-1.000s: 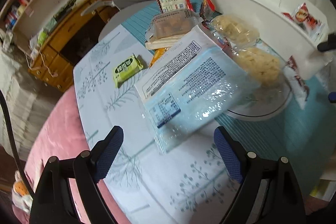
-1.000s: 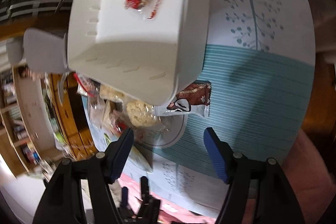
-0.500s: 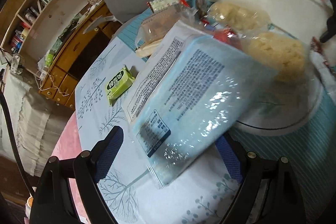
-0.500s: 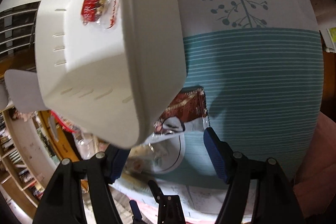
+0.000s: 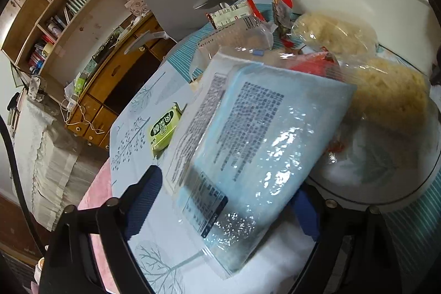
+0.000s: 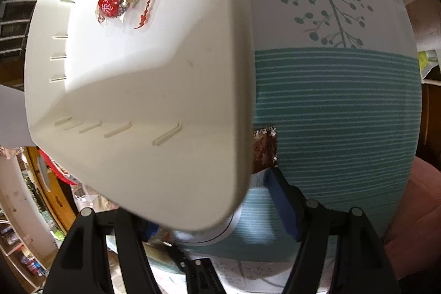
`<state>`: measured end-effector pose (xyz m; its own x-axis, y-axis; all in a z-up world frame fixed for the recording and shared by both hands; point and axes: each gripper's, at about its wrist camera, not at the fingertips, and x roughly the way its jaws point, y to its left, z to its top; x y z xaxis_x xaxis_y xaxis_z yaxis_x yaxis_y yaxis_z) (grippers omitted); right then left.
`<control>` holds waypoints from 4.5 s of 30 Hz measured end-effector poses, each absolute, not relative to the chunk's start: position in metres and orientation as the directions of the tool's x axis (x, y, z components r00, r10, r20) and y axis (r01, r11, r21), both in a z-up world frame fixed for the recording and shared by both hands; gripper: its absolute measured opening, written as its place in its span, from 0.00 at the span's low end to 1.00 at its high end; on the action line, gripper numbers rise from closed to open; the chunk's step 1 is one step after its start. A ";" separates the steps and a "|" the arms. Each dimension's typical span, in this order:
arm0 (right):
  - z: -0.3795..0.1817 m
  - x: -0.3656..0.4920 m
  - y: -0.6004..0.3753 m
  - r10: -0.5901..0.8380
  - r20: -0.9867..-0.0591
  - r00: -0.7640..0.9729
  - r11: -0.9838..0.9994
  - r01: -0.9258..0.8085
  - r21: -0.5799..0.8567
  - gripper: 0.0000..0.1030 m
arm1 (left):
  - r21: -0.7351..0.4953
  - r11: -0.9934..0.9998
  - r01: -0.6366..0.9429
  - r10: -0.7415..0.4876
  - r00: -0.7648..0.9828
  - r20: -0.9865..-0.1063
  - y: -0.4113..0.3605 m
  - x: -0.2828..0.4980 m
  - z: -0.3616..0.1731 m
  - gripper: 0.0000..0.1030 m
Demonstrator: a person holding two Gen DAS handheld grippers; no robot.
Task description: Organize snacks
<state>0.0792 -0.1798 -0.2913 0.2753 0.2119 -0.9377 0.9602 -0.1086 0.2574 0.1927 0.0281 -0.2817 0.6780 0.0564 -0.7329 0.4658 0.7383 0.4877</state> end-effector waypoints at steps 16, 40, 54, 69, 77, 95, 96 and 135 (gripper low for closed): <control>-0.290 0.096 -0.191 0.247 -0.943 0.224 -0.006 0.973 0.230 0.54 | 0.453 0.728 0.514 0.051 0.619 -0.784 0.032 0.199 -0.267 0.40; -0.272 0.098 -0.185 0.292 -0.892 0.345 0.064 0.924 0.378 0.23 | 0.320 0.765 0.559 -0.049 0.546 -0.837 0.073 0.174 -0.206 0.23; -0.235 0.071 -0.152 0.351 -0.835 0.424 0.200 0.837 0.510 0.21 | 0.242 0.767 0.594 -0.159 0.542 -0.825 0.073 0.140 -0.150 0.17; -0.185 0.101 -0.159 0.458 -0.743 0.488 0.431 0.609 0.666 0.21 | 0.184 0.810 0.557 -0.244 0.604 -0.758 0.029 0.131 -0.071 0.17; -0.147 0.106 -0.201 0.442 -0.739 0.509 0.565 0.482 0.670 0.21 | 0.172 0.832 0.528 -0.263 0.647 -0.715 -0.036 0.128 -0.035 0.17; -0.115 0.105 -0.320 0.335 -0.818 0.468 0.777 0.354 0.521 0.21 | 0.058 0.849 0.525 -0.376 0.678 -0.632 -0.186 0.125 -0.021 0.14; -0.116 0.105 -0.326 0.330 -0.822 0.464 0.778 0.359 0.516 0.22 | 0.052 0.852 0.522 -0.381 0.684 -0.622 -0.191 0.126 -0.021 0.16; -0.145 0.082 -0.276 0.143 -0.923 0.358 0.764 0.553 0.333 0.56 | -0.146 0.978 0.151 -0.201 0.465 -0.862 0.002 0.118 -0.102 0.86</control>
<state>0.0825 -0.2758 -0.1446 0.3582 0.1426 -0.9227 0.5533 0.7636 0.3328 0.1178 0.0023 -0.1022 0.4653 -0.2007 -0.8621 0.1513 0.9777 -0.1460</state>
